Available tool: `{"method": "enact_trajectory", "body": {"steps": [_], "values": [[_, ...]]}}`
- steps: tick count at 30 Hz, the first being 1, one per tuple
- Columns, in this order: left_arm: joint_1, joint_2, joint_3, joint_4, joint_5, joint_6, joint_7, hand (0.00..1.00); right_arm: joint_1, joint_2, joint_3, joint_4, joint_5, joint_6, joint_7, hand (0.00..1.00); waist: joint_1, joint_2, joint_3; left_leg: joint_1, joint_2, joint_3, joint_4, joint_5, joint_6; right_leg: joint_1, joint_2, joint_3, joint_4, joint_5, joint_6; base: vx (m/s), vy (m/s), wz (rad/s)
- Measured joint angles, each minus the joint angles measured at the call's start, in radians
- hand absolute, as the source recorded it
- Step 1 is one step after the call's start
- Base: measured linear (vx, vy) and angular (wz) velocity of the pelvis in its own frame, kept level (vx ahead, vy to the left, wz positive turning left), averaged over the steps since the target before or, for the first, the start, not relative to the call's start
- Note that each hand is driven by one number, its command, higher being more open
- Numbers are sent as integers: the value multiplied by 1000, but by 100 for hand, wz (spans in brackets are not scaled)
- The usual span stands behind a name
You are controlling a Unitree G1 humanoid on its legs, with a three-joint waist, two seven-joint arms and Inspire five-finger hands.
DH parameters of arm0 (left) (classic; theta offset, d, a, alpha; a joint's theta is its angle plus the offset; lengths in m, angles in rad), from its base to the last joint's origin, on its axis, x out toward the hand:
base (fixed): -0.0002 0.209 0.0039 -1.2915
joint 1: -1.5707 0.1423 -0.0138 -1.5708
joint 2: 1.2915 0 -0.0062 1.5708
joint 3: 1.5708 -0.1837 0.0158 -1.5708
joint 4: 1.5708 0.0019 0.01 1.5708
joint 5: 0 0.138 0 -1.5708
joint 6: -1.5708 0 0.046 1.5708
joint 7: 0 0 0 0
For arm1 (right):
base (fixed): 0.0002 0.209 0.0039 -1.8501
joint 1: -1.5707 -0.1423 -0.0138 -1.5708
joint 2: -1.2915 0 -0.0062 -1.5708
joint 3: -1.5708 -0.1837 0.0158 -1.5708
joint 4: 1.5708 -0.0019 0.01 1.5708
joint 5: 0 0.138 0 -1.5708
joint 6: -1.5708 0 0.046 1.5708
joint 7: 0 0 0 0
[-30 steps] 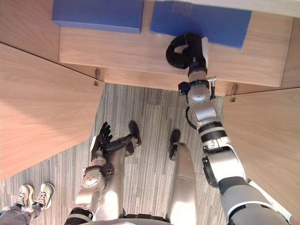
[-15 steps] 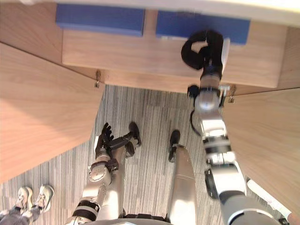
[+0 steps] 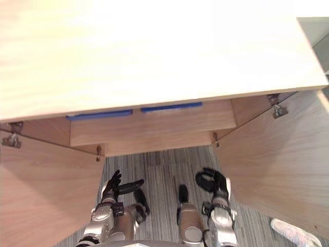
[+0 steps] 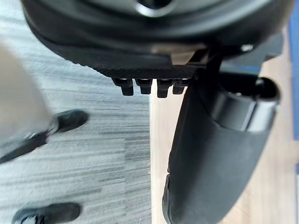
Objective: Walk over to the cabinet, pick up the folder, carry it to the office cabinet, place the folder inside the office cabinet, then close the office cabinet door
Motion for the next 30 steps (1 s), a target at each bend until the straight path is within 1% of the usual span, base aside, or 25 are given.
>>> {"method": "enact_trajectory", "body": {"steps": [3, 4, 6, 7, 9, 10, 12, 14, 15, 17, 19, 21, 23, 25, 28, 30], "values": [[8, 33, 38, 53, 11, 2, -4, 100, 11, 4, -76, 43, 13, 0, 3, 100, -16, -1, -41, 80, -14, 44, -58, 8, -3, 53, -1, 43, -51, 22, 4, 38, 30, -36], [9, 35, 50, 64, 23, 3, -4, 100, 11, 4, -92, 49, 23, -1, 3, 100, -20, -1, -50, 88, -16, 51, -63, 8, -3, 60, -2, 49, -60, 27, 5, 2, 41, -36], [19, 39, 51, 98, 40, 7, -6, 100, 10, 8, -181, 67, 78, -1, 1, 100, -27, -1, -79, 126, -28, 73, -91, 10, -5, 77, -4, 80, -83, 38, 8, -22, 41, -35], [24, 37, 51, 101, 40, 8, -7, 100, 10, 9, -206, 67, 85, -1, 0, 100, -28, -2, -82, 136, -30, 84, -96, 10, -5, 79, -5, 92, -87, 41, 10, -39, 51, -48], [50, 31, 52, 102, 39, 10, -9, 100, 9, 7, -304, 56, 129, -2, -6, 100, -32, -7, -90, 169, -44, 119, -124, 8, -7, 80, -6, 139, -98, 52, 14, -51, 57, -64], [68, 31, 53, 102, 39, 10, -12, 100, 11, 3, -346, 43, 141, -1, -11, 100, -41, -10, -90, 185, -49, 144, -134, 2, -16, 79, -6, 163, -98, 55, 16, -50, 49, -61], [96, 31, 58, 102, 39, 10, -22, 100, 20, -6, -382, 0, 158, 0, -13, 100, -53, -12, -91, 207, -57, 175, -148, -3, -24, 72, -5, 203, -100, 58, 20, -43, 43, -66], [125, 31, 68, 102, 39, 10, -33, 100, 24, -33, -408, -52, 158, -1, -17, 100, -63, -14, -96, 220, -66, 217, -157, -12, -28, 56, -3, 251, -100, 61, 21, -21, 30, -73], [137, 34, 73, 103, 39, 9, -41, 100, 22, -63, -440, -77, 158, -1, -21, 100, -74, -15, -96, 225, -72, 239, -157, -20, -29, 47, -2, 277, -100, 62, 20, 2, 8, -53], [149, 39, 73, 103, 40, 9, -46, 100, 6, -105, -476, -95, 158, -1, -28, 100, -79, -13, -97, 229, -75, 268, -152, -30, -27, 36, -1, 309, -102, 70, 22, 16, 1, -55], [153, 50, 72, 104, 40, 8, -49, 100, -29, -162, -494, -95, 158, -2, -33, 100, -83, -13, -97, 228, -79, 275, -138, -39, -18, 27, 0, 342, -106, 83, 25, 32, -18, -50], [154, 59, 72, 103, 40, 2, -51, 100, -63, -205, -493, -95, 158, -5, -32, 100, -85, -11, -96, 224, -77, 275, -116, -56, -15, 25, 0, 361, -117, 91, 27, 42, -39, -37], [153, 61, 70, 100, 40, -8, -57, 100, -111, -248, -491, -91, 158, -7, -30, 100, -90, -1, -93, 212, -75, 275, -94, -72, -12, 15, 0, 370, -118, 94, 26, 27, -31, -23], [150, 62, 49, 98, 40, -20, -68, 100, -200, -337, -460, -47, 158, -14, -31, 100, -96, 22, -85, 182, -74, 275, -64, -91, -7, -8, -5, 372, -121, 102, 25, 16, -16, -14], [149, 55, 35, 100, 40, -21, -72, 100, -295, -418, -405, 10, 158, -18, -30, 100, -96, 48, -69, 166, -74, 275, -45, -103, -1, -17, -10, 372, -134, 116, 27, 10, 4, -16], [148, 52, 27, 102, 40, -21, -73, 100, -358, -471, -359, 70, 166, -22, -44, 100, -96, 74, -55, 158, -74, 271, -38, -109, 2, -28, -9, 373, -135, 121, 28, 18, 1, -16]]}}
